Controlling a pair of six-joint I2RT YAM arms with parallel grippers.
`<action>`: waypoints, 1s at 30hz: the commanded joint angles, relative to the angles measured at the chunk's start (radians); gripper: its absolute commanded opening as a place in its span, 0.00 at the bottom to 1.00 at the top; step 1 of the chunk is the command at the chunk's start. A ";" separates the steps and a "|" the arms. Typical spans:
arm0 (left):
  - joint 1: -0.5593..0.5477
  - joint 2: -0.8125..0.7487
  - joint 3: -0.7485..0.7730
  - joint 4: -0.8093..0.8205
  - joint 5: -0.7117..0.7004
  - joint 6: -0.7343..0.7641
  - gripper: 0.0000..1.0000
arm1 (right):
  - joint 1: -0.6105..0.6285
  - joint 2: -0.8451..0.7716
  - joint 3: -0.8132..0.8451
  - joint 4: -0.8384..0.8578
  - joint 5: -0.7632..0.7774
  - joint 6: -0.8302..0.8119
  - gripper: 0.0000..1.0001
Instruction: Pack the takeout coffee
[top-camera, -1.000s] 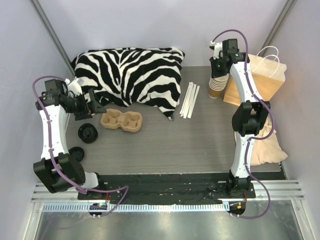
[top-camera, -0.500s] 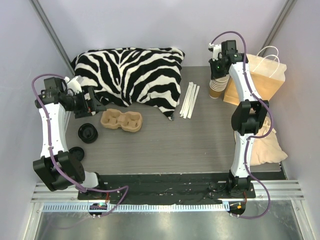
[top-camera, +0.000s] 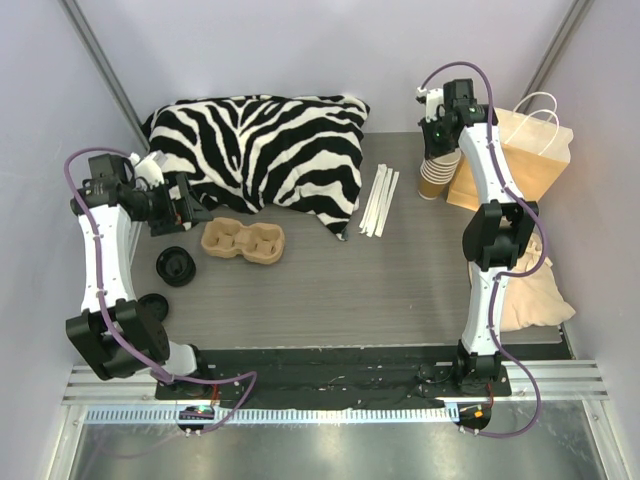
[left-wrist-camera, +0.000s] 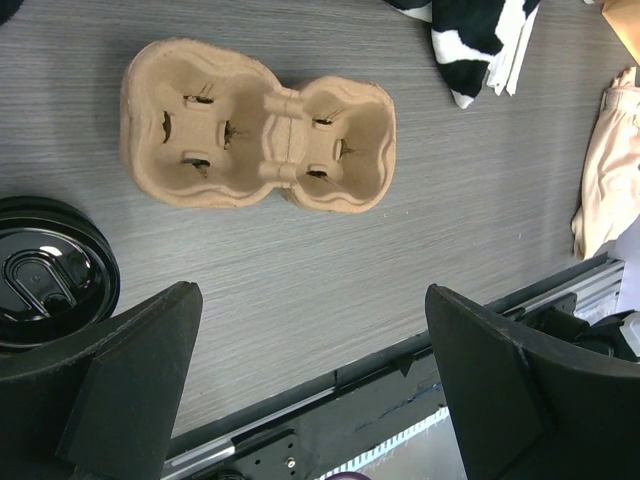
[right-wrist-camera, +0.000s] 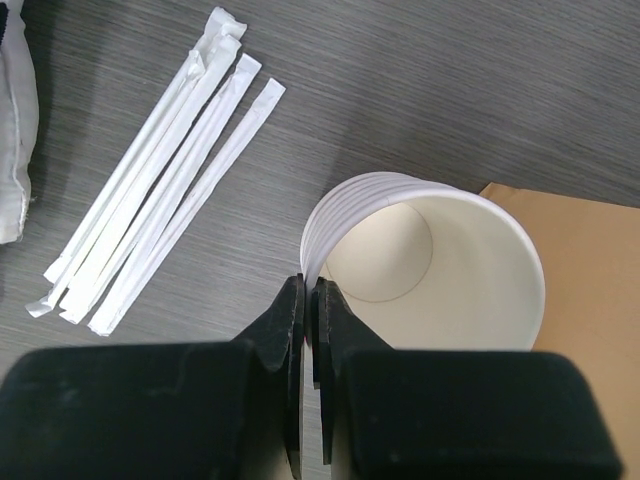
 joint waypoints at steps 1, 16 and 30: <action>-0.003 0.001 0.042 0.032 0.035 -0.001 1.00 | 0.003 -0.059 0.043 0.001 0.018 -0.025 0.07; -0.003 0.000 0.050 0.035 0.039 0.004 1.00 | 0.004 -0.058 0.052 -0.027 0.012 -0.011 0.26; -0.002 0.001 0.042 0.042 0.042 0.000 1.00 | 0.004 -0.046 0.075 -0.030 0.014 -0.003 0.22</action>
